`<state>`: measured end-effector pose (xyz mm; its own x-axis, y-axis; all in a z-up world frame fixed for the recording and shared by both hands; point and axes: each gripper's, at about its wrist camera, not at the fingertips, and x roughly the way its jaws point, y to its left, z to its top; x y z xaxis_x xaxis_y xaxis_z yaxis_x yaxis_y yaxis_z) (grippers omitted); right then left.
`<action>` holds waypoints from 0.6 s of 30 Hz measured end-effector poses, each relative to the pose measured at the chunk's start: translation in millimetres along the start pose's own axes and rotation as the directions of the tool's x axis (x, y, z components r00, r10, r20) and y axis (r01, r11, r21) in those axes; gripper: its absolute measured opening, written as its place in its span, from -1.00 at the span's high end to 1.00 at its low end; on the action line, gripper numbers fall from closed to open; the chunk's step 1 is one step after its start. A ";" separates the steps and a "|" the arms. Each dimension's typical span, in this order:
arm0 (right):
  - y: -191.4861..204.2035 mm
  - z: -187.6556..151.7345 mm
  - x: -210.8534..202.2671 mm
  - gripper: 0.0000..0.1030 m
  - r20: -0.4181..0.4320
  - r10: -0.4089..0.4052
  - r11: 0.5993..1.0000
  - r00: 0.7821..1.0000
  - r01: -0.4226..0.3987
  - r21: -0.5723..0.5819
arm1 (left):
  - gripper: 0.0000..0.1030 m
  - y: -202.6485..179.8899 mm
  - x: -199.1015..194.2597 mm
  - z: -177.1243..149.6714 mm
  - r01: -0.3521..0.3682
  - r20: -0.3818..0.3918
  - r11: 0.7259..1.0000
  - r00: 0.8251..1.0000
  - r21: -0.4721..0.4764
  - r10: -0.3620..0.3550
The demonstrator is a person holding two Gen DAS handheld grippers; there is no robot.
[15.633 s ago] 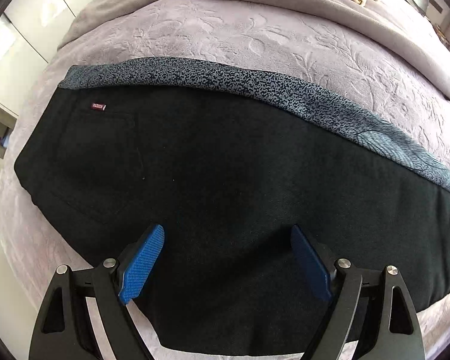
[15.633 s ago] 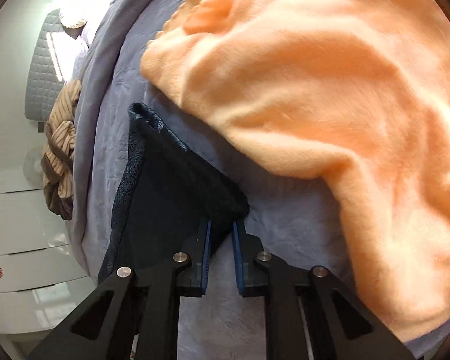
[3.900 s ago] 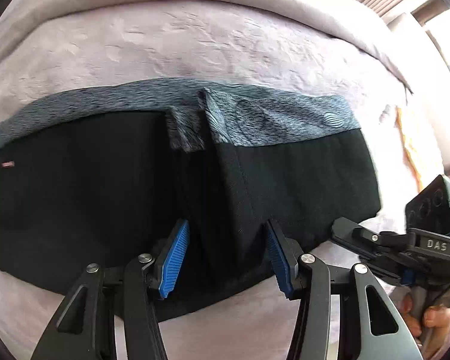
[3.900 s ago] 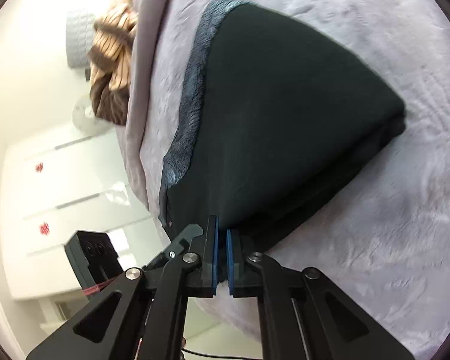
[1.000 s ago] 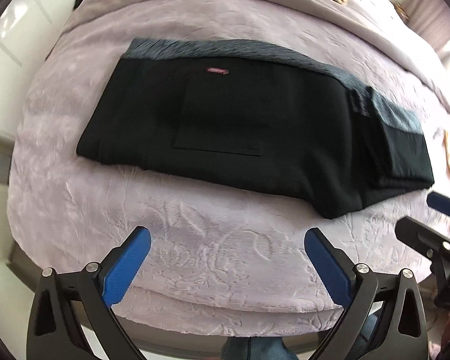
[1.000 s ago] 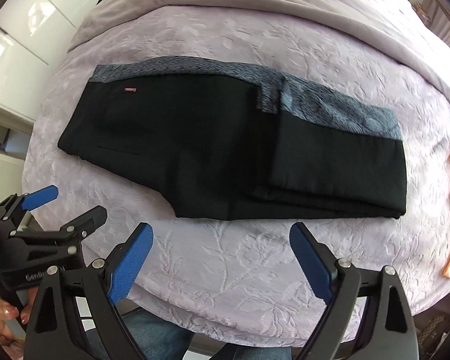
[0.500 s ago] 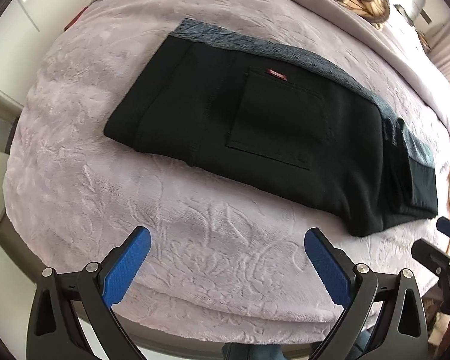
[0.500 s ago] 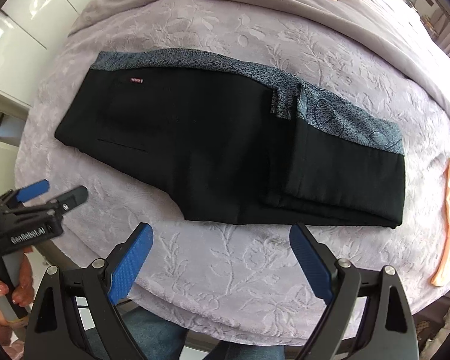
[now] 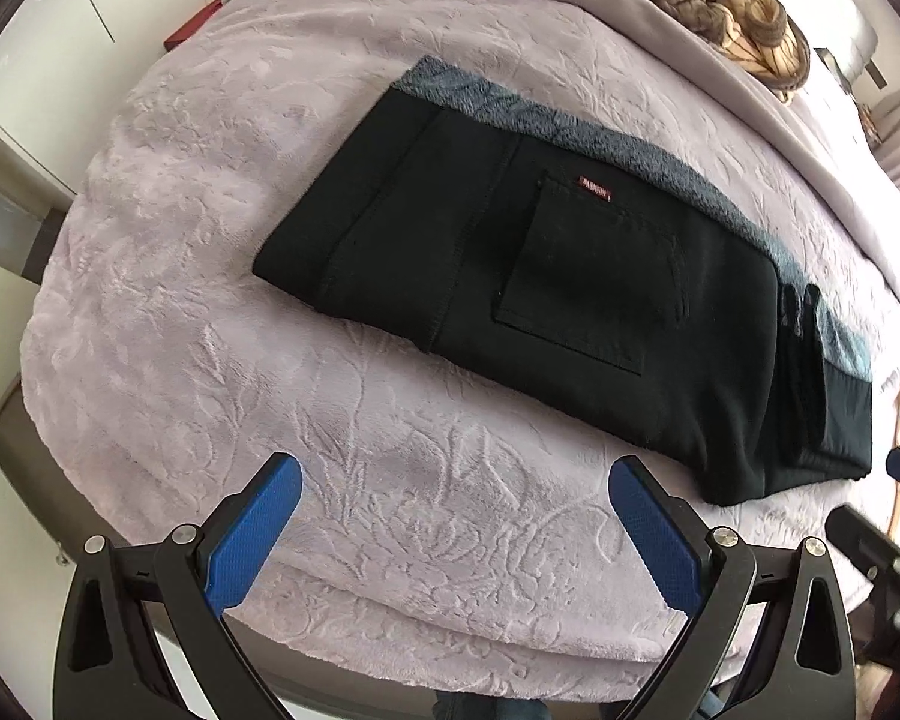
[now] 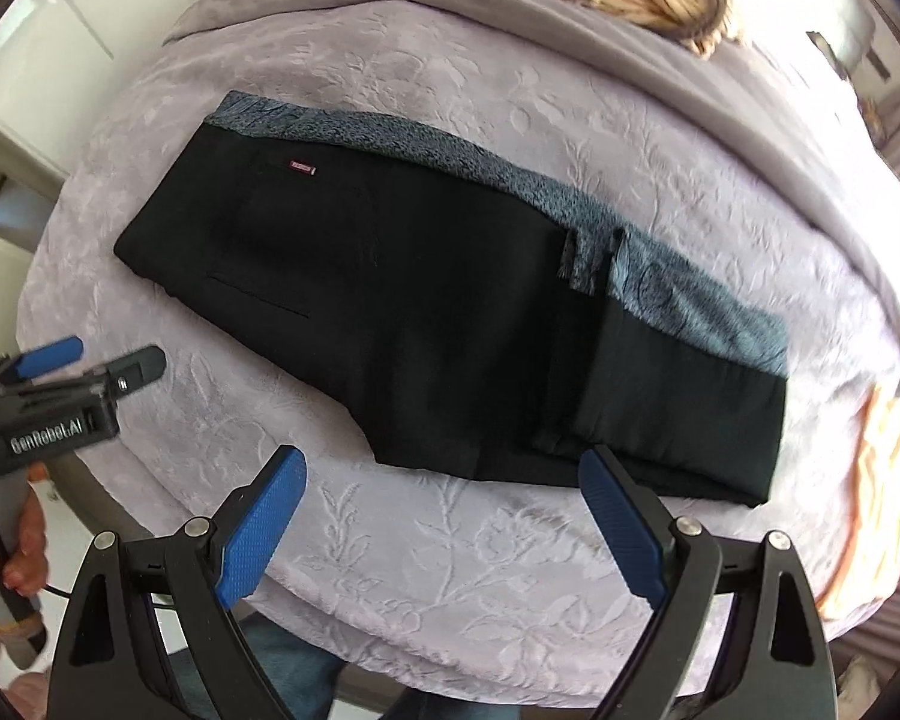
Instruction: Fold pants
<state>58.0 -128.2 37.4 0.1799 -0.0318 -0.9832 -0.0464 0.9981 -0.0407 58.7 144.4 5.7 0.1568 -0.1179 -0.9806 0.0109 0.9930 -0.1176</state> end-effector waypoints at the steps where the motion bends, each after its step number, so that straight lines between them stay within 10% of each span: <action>1: 2.1 -0.2 -1.5 -0.83 0.004 -0.007 1.000 1.000 0.007 -0.015 | -1.00 0.5 -2.9 1.5 -0.005 0.009 1.000 1.000 -0.001 0.005; 18: 31.8 -9.1 -15.1 -0.83 0.063 -0.055 0.983 0.996 0.066 -0.172 | -1.00 -22.0 -38.3 29.2 0.010 0.106 1.000 0.994 0.021 -0.012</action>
<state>44.9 -96.4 49.3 0.2439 -0.0836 -0.9662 -0.2031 0.9698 -0.1351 81.2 127.3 50.5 0.2608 -0.1280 -0.9569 0.0332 0.9918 -0.1237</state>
